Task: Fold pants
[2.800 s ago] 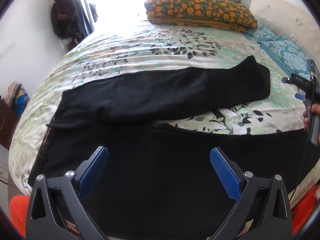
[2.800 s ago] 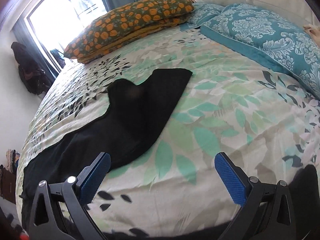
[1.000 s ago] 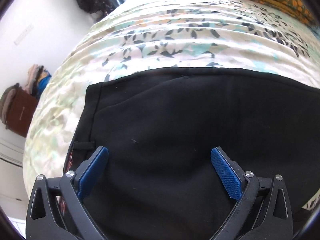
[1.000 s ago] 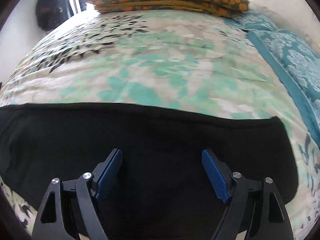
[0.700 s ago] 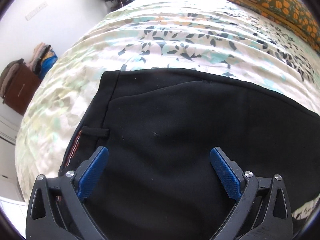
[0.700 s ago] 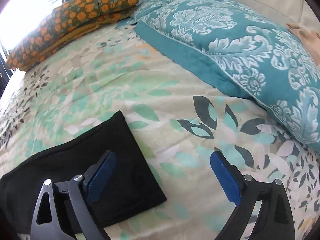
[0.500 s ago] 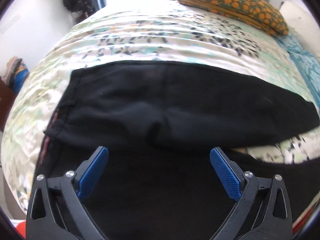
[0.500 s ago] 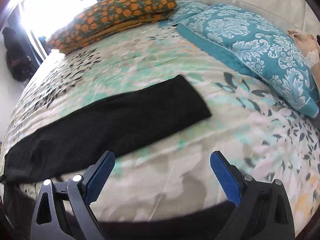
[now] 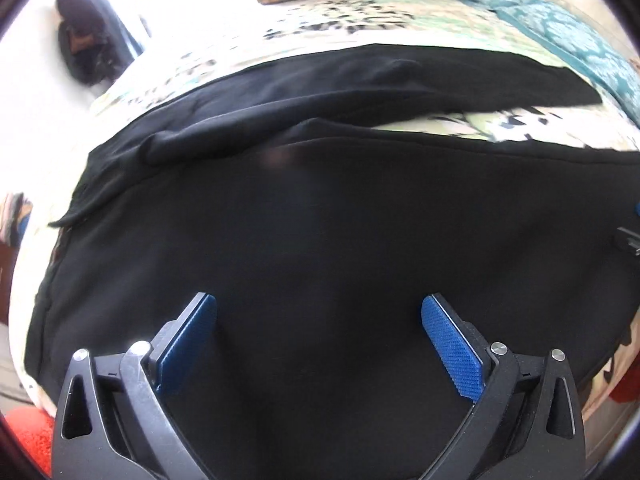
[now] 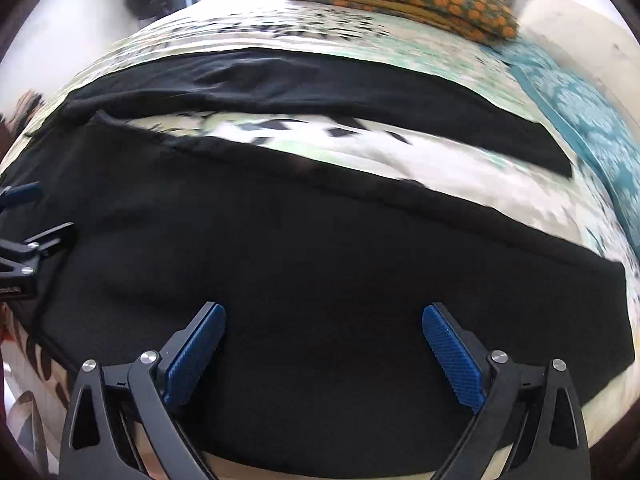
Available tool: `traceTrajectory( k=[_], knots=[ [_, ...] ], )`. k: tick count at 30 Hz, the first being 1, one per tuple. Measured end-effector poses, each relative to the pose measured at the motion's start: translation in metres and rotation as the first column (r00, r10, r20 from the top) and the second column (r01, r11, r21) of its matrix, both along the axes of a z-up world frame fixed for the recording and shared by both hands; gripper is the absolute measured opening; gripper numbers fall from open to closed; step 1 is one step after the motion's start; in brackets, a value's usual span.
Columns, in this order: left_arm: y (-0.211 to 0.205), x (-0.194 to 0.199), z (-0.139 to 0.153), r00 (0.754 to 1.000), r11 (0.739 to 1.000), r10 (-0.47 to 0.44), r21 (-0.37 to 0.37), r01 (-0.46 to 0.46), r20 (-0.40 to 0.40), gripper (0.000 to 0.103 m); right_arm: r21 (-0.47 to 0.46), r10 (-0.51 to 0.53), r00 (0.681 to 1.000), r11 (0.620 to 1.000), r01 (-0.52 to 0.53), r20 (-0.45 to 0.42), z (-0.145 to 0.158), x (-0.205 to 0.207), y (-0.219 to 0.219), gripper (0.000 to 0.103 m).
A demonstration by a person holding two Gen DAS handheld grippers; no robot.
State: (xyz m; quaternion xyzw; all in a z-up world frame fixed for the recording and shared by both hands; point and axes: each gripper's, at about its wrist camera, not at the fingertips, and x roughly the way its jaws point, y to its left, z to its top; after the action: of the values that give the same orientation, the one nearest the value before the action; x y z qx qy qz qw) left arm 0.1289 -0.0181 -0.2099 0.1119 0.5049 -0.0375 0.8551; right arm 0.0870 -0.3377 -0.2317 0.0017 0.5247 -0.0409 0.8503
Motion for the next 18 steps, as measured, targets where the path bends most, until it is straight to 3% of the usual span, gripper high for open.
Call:
traceTrajectory(
  k=[1,3,5,6,8,10,12,14,16,18],
  knots=[
    [0.021,0.000,0.001,0.998,0.998,0.057,0.005,-0.056,-0.007,0.103,0.004,-0.102,0.995,0.995,0.102,-0.003,0.000,-0.004,-0.031,0.098],
    [0.068,0.004,0.001,0.983,0.983,0.184,-0.004,-0.185,-0.020,0.103,0.045,-0.302,0.953,0.953,0.301,0.009,0.000,-0.018,-0.089,0.100],
    [0.114,0.007,0.001,0.948,0.948,0.318,0.024,-0.317,-0.013,0.103,0.091,-0.423,0.905,0.904,0.418,0.041,0.003,-0.032,-0.125,0.099],
    [0.136,0.007,0.002,0.924,0.924,0.381,0.016,-0.381,-0.015,0.103,0.093,-0.429,0.902,0.901,0.424,0.047,0.005,-0.035,-0.130,0.099],
    [0.173,0.005,0.006,0.854,0.854,0.521,0.015,-0.521,-0.015,0.103,0.030,-0.403,0.914,0.915,0.402,0.048,0.005,-0.033,-0.121,0.099],
    [0.200,-0.001,0.010,0.795,0.790,0.604,-0.087,-0.607,-0.064,0.102,-0.071,-0.368,0.928,0.925,0.372,0.063,0.015,-0.031,-0.103,0.099],
    [0.207,-0.009,0.016,0.772,0.755,0.629,-0.166,-0.634,-0.089,0.102,-0.030,-0.266,0.956,0.962,0.272,0.126,0.031,-0.031,-0.076,0.099],
    [0.192,-0.012,0.021,0.814,0.790,0.574,-0.204,-0.578,-0.083,0.102,0.002,-0.126,0.978,0.992,0.128,0.164,0.041,-0.028,-0.038,0.099],
    [0.161,-0.012,0.024,0.870,0.860,0.492,-0.140,-0.491,-0.033,0.102,0.018,0.024,0.988,0.999,-0.027,0.151,0.038,-0.021,0.004,0.099],
    [0.125,-0.013,0.020,0.948,0.936,0.315,-0.152,-0.317,-0.040,0.102,-0.009,0.134,0.985,0.991,-0.134,0.112,0.026,-0.014,0.040,0.099]
  ],
)
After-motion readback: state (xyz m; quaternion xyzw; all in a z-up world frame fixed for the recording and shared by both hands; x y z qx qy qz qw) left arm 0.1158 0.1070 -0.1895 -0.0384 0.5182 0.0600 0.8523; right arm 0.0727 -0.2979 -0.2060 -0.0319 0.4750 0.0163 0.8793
